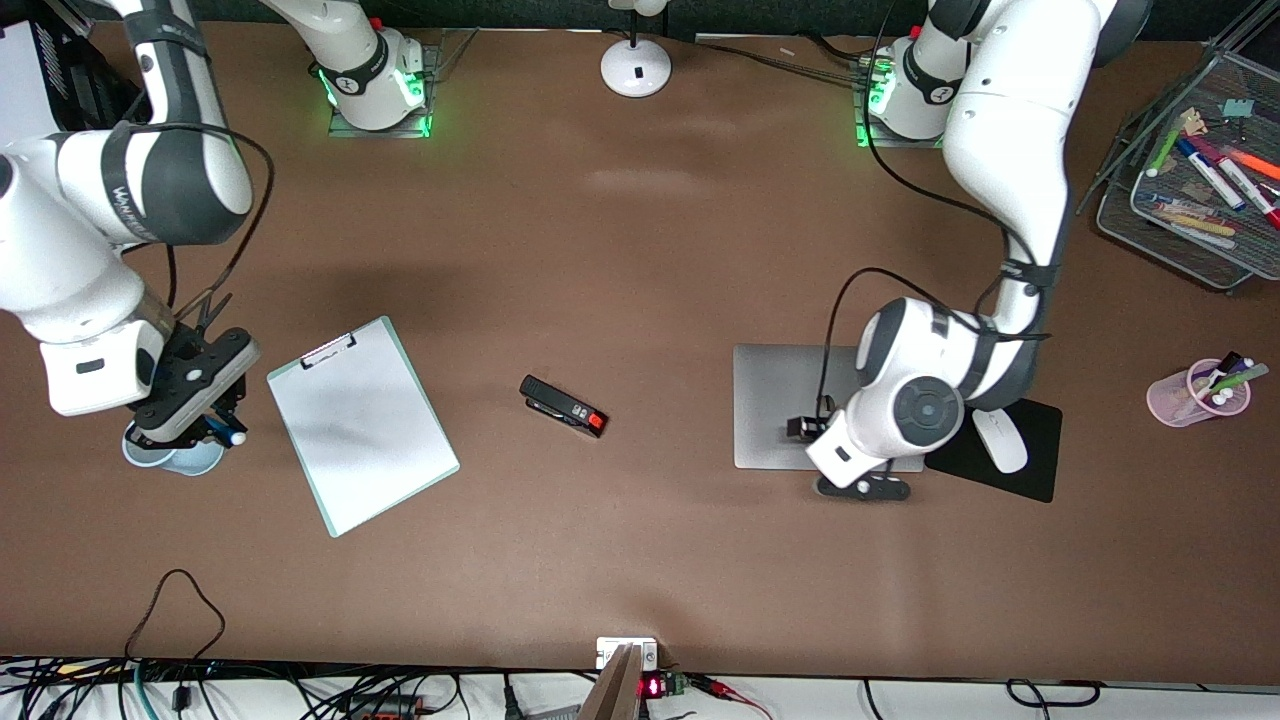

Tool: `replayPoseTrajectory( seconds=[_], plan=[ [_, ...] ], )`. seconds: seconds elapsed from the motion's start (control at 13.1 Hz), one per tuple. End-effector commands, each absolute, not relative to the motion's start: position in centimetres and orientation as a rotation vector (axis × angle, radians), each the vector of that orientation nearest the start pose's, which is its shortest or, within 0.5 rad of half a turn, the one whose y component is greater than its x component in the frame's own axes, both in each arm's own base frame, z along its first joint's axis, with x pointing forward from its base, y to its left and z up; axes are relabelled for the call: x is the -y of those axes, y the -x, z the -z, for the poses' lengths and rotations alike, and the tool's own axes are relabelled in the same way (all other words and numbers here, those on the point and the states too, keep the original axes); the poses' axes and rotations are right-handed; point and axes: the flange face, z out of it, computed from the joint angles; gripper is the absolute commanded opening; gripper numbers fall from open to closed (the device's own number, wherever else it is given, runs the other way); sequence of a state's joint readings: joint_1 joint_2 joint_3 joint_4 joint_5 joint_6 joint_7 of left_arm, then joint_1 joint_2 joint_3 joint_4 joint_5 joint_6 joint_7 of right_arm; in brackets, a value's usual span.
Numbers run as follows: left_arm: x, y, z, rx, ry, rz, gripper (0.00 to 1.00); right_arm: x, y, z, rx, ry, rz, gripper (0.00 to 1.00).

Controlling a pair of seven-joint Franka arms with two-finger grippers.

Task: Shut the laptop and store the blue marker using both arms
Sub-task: 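Push the laptop lid shut with the left gripper while the right gripper lifts the marker, then carry the marker to the blue cup while the left gripper withdraws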

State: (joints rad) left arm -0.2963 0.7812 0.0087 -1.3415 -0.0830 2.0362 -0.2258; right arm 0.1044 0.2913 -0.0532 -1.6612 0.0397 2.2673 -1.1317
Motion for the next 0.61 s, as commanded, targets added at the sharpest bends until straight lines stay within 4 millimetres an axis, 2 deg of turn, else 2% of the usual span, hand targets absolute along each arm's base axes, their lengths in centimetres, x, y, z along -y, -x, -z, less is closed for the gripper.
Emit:
replayPoseTrajectory(
  seconds=[0.0, 0.15, 0.23, 0.38, 0.54],
  plan=[
    [18.5, -70.4, -31.8, -0.016, 3.189, -0.096, 1.0, 1.2, -66.9, -46.8, 1.859, 2.603, 0.5, 0.0],
    [14.5, -71.0, -37.5, 0.005, 3.148, 0.023, 1.0, 3.9, -66.8, -46.6, 1.943, 2.549, 0.503, 0.0],
    [12.9, -70.7, -39.8, -0.019, 3.15, 0.03, 1.0, 5.3, -66.7, -46.6, 1.99, 2.521, 0.506, 0.0],
    [9.9, -69.3, -44.9, -0.082, 3.151, 0.004, 1.0, 8.4, -66.7, -45.1, 2.037, 2.449, 0.527, 0.0],
    [6.2, -67.9, -49.2, -0.032, 3.157, -0.018, 1.0, 11.7, -66.6, -42.8, 2.045, 2.366, 0.585, 0.0]
  ],
)
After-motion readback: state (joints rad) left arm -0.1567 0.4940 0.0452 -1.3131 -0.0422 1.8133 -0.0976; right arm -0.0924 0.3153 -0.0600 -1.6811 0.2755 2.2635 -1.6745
